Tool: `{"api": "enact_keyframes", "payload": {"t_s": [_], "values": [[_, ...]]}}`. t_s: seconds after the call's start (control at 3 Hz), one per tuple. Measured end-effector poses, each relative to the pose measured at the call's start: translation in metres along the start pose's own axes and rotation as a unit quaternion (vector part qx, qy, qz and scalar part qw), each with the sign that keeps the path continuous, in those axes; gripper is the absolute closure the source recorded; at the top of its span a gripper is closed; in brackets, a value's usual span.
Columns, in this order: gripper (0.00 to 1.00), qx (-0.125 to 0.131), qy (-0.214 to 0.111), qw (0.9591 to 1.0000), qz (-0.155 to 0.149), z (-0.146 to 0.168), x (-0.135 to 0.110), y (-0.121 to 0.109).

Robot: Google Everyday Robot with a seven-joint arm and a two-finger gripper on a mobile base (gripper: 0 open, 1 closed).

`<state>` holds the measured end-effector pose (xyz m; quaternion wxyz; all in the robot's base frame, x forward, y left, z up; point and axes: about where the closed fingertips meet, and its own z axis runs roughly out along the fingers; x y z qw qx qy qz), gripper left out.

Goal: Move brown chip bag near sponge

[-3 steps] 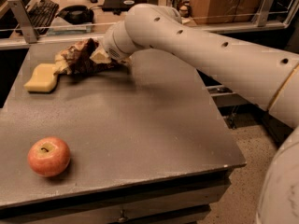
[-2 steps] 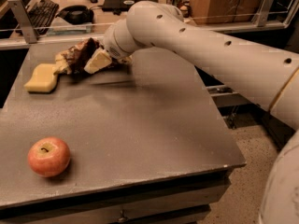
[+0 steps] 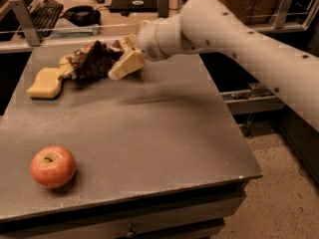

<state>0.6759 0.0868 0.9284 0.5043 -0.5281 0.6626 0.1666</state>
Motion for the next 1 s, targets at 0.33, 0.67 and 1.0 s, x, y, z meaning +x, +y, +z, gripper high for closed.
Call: {"api": "enact_keyframes", "payload": {"t_s": [0.33, 0.67, 1.0], "values": [[0.0, 0.01, -0.002, 0.9999, 0.007, -0.074, 0.031, -0.018], [0.0, 0.027, 0.006, 0.9996, 0.005, -0.144, 0.044, -0.027], [0.0, 0.027, 0.008, 0.9996, 0.007, -0.149, 0.047, -0.026]]}}
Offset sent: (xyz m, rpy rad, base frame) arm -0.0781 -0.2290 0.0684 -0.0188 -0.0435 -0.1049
